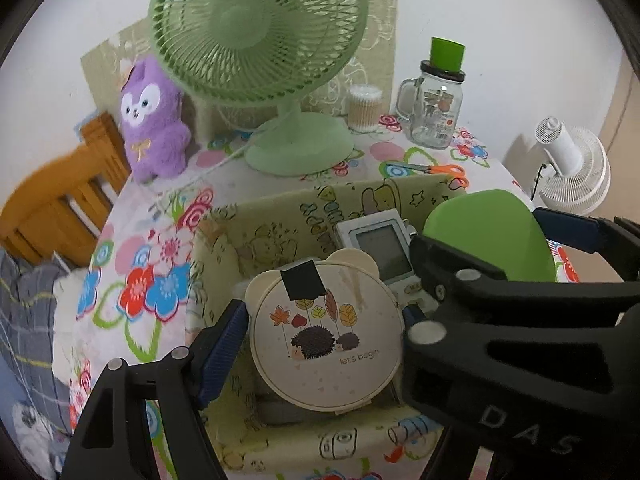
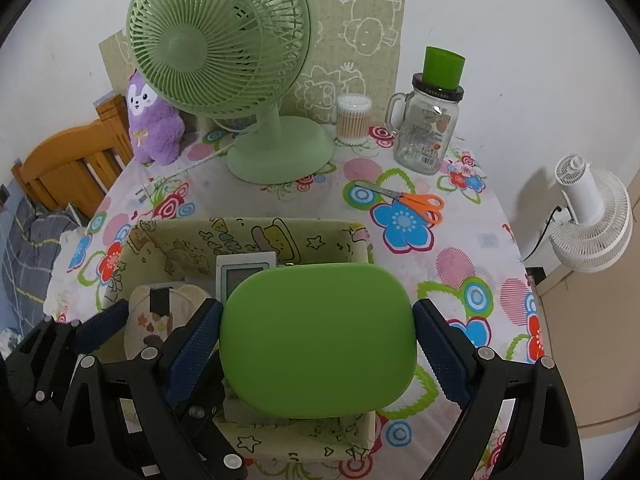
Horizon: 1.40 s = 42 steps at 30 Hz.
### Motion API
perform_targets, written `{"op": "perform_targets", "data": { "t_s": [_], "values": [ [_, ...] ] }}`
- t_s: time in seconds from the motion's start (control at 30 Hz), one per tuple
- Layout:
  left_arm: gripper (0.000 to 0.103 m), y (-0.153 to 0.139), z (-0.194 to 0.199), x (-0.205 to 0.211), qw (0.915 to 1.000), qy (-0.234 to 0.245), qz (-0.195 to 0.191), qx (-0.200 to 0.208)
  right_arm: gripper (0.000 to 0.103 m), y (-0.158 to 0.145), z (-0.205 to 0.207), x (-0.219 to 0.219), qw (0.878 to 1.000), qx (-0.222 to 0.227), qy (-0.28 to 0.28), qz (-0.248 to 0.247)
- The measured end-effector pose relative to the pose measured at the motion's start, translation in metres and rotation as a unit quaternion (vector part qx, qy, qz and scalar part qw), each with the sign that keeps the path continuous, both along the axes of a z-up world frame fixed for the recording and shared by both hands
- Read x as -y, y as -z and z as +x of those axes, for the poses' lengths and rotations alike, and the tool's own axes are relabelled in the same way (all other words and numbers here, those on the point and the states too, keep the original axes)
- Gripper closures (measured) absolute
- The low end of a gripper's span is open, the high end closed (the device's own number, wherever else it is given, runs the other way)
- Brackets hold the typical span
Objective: Organize rigid objects
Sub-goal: 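Lower the round container into the box with the left tool while the right sets the dish inside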
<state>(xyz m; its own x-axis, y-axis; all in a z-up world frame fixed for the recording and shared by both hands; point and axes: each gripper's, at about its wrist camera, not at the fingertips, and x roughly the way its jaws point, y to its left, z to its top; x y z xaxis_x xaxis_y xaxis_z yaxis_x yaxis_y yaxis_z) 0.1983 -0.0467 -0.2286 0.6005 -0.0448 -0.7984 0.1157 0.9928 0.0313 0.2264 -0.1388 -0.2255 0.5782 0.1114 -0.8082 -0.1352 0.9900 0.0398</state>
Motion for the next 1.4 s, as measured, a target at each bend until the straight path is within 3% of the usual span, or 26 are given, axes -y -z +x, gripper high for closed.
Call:
{"op": "perform_targets", "data": {
  "t_s": [0.1,0.23,0.33,1.4],
  "values": [
    [0.017,0.003,0.005,0.001,0.9998,-0.001,0.015,0.009,0.008,0.003,0.003,0.002,1.0,-0.007,0.005,0.001],
    [0.01,0.004,0.014,-0.01,0.9996,-0.019,-0.018,-0.01,0.008,0.003,0.004,0.003,1.0,-0.005,0.005,0.0],
    [0.008,0.004,0.013,-0.013,0.9994,-0.022,-0.023,-0.015,0.008,0.003,0.004,0.003,1.0,-0.004,0.005,0.001],
    [0.002,-0.001,0.0,-0.016,0.9994,-0.007,-0.018,-0.029,0.005,0.011,0.008,-0.013,0.999,-0.013,-0.025,0.039]
  ]
}}
